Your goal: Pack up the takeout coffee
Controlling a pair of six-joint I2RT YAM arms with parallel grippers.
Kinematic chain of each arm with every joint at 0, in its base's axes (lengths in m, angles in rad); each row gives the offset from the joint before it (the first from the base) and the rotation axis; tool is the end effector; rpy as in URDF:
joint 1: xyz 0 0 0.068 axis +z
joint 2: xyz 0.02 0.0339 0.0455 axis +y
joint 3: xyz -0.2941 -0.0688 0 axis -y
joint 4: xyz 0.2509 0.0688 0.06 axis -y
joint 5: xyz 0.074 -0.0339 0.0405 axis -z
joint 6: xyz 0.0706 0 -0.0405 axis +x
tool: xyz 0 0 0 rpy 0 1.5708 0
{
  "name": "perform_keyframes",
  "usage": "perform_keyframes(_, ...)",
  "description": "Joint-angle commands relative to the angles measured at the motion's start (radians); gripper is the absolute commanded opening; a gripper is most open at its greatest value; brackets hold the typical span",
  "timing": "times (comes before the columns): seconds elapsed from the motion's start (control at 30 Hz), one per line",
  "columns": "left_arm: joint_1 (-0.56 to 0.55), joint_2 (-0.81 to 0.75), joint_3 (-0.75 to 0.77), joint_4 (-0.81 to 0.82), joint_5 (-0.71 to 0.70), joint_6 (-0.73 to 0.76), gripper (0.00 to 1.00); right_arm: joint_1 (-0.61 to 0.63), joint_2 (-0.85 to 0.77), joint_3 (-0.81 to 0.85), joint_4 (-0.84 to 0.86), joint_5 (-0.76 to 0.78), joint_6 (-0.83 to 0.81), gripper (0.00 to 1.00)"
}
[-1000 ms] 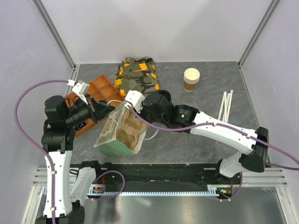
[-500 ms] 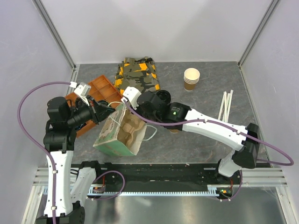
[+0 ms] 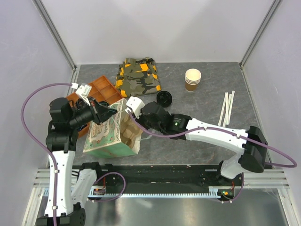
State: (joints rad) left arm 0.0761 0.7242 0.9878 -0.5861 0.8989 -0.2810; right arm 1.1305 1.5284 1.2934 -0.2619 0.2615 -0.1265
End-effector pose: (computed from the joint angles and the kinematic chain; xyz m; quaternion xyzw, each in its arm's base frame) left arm 0.1420 -0.0446 0.3943 0.1201 0.7643 -0.4045 0.4875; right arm 0.1830 0.3455 0.3395 -0.4469 0.7284 0.1458 0.4985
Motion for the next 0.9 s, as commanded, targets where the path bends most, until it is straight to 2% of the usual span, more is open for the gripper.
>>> perform_keyframes(0.0, 0.001, 0.023, 0.028, 0.101, 0.084, -0.084, 0.02, 0.006, -0.049, -0.019, 0.139, -0.028, -0.045, 0.00)
perform_keyframes(0.2, -0.009, 0.067, 0.029, 0.189, 0.213, -0.191, 0.02, 0.003, -0.152, -0.097, 0.217, -0.082, -0.055, 0.00)
perform_keyframes(0.3, -0.067, 0.081, 0.031, 0.262, 0.238, -0.267, 0.02, 0.005, -0.172, -0.086, 0.202, -0.090, -0.064, 0.00)
perform_keyframes(0.37, -0.143, 0.090, 0.034, 0.290, 0.239, -0.314, 0.02, 0.003, -0.185, -0.060, 0.159, -0.094, -0.074, 0.00)
perform_keyframes(0.43, -0.167, 0.095, 0.029, 0.340, 0.259, -0.351, 0.02, 0.005, -0.191, -0.026, 0.101, -0.110, -0.085, 0.00)
perform_keyframes(0.63, -0.167, 0.104, 0.048, 0.512, 0.396, -0.503, 0.02, 0.014, -0.198, 0.053, -0.046, -0.116, -0.107, 0.00)
perform_keyframes(0.73, -0.167, 0.118, 0.083, 0.552, 0.448, -0.538, 0.02, 0.015, -0.208, 0.075, -0.056, -0.087, -0.122, 0.00)
perform_keyframes(0.8, -0.162, 0.103, 0.071, 0.539, 0.489, -0.499, 0.02, 0.017, -0.220, 0.096, -0.080, -0.085, -0.131, 0.00)
perform_keyframes(0.87, -0.116, 0.095, 0.077, 0.358, 0.477, -0.384, 0.02, 0.017, -0.244, 0.113, -0.097, -0.116, -0.136, 0.00)
